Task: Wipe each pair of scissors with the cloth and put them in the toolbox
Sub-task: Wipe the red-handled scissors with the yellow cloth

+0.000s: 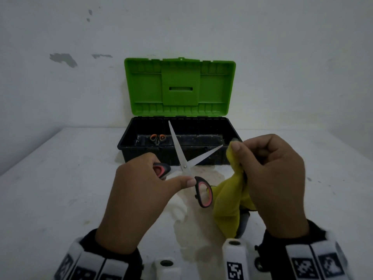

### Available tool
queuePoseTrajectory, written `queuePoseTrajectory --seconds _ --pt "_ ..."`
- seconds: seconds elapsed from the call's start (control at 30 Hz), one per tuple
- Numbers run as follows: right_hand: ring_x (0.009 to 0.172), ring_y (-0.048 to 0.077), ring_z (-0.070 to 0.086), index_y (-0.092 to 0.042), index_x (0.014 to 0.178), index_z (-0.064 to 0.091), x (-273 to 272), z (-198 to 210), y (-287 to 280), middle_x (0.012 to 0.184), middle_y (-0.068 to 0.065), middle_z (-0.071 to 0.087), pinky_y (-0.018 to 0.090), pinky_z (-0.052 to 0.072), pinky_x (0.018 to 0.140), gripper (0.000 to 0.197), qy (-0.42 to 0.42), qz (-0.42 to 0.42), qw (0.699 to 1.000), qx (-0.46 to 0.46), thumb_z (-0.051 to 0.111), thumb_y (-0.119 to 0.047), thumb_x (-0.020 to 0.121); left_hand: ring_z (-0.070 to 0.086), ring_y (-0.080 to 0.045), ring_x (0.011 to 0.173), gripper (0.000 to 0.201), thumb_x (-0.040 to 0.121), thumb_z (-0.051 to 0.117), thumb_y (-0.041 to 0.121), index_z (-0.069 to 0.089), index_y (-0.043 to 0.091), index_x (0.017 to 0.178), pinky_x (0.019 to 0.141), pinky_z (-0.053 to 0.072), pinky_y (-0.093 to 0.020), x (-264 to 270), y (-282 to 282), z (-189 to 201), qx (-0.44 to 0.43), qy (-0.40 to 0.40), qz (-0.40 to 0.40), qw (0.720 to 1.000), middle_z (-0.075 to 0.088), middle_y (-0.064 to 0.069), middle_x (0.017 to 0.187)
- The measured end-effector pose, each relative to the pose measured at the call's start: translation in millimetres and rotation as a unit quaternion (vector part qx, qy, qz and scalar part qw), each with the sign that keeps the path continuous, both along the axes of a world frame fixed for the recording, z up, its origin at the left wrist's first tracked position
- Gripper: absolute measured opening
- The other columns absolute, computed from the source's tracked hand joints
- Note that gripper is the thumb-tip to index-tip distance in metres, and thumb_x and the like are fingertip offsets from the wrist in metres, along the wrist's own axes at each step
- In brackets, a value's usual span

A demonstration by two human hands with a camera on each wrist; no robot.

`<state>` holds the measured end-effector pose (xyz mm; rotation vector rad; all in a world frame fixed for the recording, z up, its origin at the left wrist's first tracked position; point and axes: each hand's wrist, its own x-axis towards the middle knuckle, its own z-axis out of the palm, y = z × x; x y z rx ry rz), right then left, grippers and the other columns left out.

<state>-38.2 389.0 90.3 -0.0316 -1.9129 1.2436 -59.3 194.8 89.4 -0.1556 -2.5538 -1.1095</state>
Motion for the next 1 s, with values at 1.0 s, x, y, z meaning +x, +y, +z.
queuePoseTrajectory --seconds 1.0 --pt "0.065 0.001 0.06 -0.023 0.071 0.068 -14 -15 -29 0.061 -0.014 0.062 0.007 0.045 0.055 0.014 -0.072 0.018 0.994 0.074 0.073 -0.027 0.084 0.04 -0.005 0.042 0.051 0.058 0.063 0.07 0.04 0.025 0.07 0.04 0.035 -0.016 0 7 -15 -0.084 0.161 -0.016 0.983 0.045 0.01 0.055"
